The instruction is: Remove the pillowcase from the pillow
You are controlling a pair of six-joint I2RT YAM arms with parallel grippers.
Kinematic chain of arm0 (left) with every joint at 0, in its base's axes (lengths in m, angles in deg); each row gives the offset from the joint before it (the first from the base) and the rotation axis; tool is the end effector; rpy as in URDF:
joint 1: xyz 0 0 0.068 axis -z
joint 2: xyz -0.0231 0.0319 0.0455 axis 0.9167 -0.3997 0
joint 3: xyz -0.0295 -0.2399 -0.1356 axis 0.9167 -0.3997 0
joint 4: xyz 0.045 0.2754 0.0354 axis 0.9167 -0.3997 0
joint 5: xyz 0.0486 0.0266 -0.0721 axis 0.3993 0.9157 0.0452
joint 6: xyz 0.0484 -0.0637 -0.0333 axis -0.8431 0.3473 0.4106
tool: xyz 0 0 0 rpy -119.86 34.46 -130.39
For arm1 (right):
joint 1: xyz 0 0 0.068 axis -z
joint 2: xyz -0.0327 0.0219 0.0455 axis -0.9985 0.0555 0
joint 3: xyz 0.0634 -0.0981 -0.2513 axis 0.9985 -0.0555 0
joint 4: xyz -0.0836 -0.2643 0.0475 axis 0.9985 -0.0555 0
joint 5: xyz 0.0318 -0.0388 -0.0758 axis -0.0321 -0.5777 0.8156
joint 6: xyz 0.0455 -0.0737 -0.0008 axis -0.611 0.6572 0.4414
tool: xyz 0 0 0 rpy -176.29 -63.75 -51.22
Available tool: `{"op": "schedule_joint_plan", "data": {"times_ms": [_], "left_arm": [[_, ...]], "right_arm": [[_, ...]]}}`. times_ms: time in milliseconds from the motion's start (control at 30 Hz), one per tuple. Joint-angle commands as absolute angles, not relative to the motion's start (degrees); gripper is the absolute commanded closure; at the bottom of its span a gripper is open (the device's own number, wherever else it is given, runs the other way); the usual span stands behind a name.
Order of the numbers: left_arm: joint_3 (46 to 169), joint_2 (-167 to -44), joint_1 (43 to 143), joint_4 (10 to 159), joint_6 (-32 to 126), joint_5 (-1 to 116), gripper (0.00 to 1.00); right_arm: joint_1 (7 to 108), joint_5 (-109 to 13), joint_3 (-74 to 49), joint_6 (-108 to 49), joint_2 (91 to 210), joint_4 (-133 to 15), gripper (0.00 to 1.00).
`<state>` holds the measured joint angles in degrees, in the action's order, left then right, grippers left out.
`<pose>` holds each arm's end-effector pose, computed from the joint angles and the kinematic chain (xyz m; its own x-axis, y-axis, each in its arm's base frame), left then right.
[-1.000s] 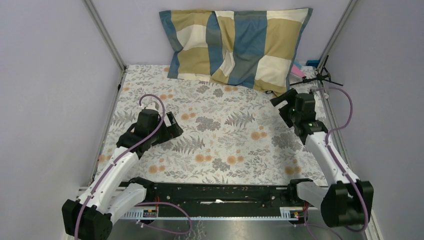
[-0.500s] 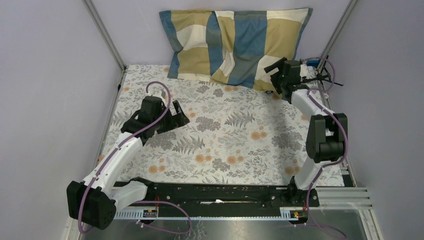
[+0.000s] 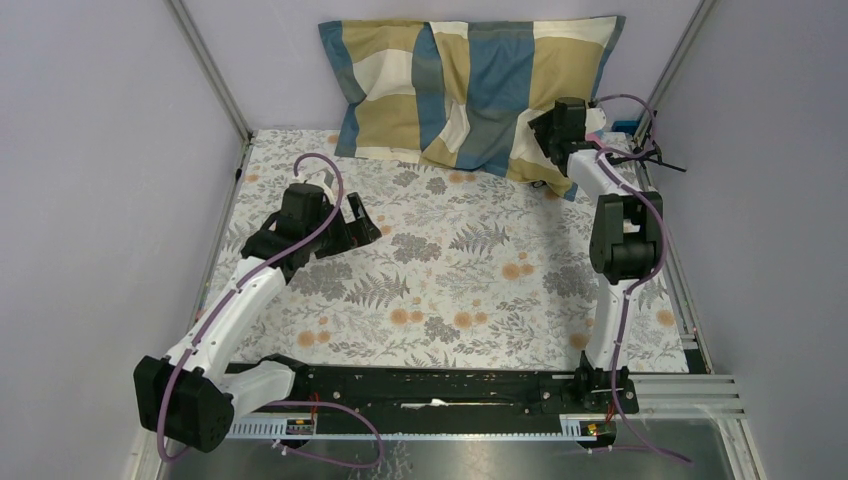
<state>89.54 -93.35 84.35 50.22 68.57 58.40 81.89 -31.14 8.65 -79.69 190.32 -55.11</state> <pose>0.2668 -0.0965 0.2717 -0.7395 -0.3295 -0.5869 -0.0080 0.8762 -0.4819 0.5632 0.0364 0.2338 -0.1466 0.8173 -0.5572 0.3390 0.5707 0.7479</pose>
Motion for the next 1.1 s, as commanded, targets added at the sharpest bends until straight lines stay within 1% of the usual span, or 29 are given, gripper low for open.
{"op": "schedule_joint_plan", "data": {"times_ms": [0, 100, 133, 367, 433, 467, 500, 533, 567, 600, 700, 800, 1067], "left_arm": [[91.80, -93.63, 84.46, 51.77, 67.32, 58.65, 0.01], [91.17, -93.88, 84.46, 52.61, 68.08, 58.67, 0.01], [90.95, -94.14, 84.46, 53.04, 68.38, 58.36, 0.01], [90.40, -95.23, 84.46, 54.08, 69.48, 56.93, 0.01], [89.96, -95.15, 84.46, 54.55, 70.02, 55.89, 0.01], [89.79, -95.07, 84.46, 54.63, 70.29, 55.23, 0.01], [89.62, -94.96, 84.46, 54.65, 70.52, 54.55, 0.02], [89.38, -94.71, 84.46, 54.58, 70.69, 53.96, 0.02], [89.12, -94.30, 84.46, 54.38, 70.79, 53.54, 0.02], [88.64, -93.82, 84.46, 54.18, 70.90, 53.28, 0.02], [87.90, -91.75, 84.46, 52.70, 71.01, 54.45, 0.02], [87.04, -89.35, 84.46, 52.00, 71.09, 56.82, 0.02], [87.65, -88.03, 84.46, 49.75, 70.33, 60.16, 0.01]], "right_arm": [[81.58, -29.41, 14.57, -79.28, 192.83, -56.83, 0.56], [80.81, -30.25, 16.39, -77.42, 192.87, -57.67, 0.92], [80.46, -30.72, 16.85, -76.42, 192.53, -57.65, 1.00], [75.15, -35.79, 15.81, -69.47, 186.64, -55.91, 1.00], [73.12, -34.56, 14.90, -66.85, 184.59, -55.97, 1.00], [72.38, -33.00, 14.73, -65.49, 183.99, -56.36, 0.92], [72.06, -30.87, 14.87, -64.92, 183.79, -57.29, 0.65], [72.02, -28.73, 15.26, -65.22, 183.95, -58.83, 0.31], [72.03, -25.86, 16.18, -65.57, 184.33, -61.49, 0.12], [71.97, -23.20, 17.28, -65.60, 184.93, -63.69, 0.02], [72.07, -14.83, 23.61, -67.27, 187.81, -72.51, 0.00], [72.13, -9.77, 30.79, -68.32, 192.12, -81.46, 0.00], [74.25, -6.05, 45.07, -65.36, 203.34, -88.69, 0.00]]}}
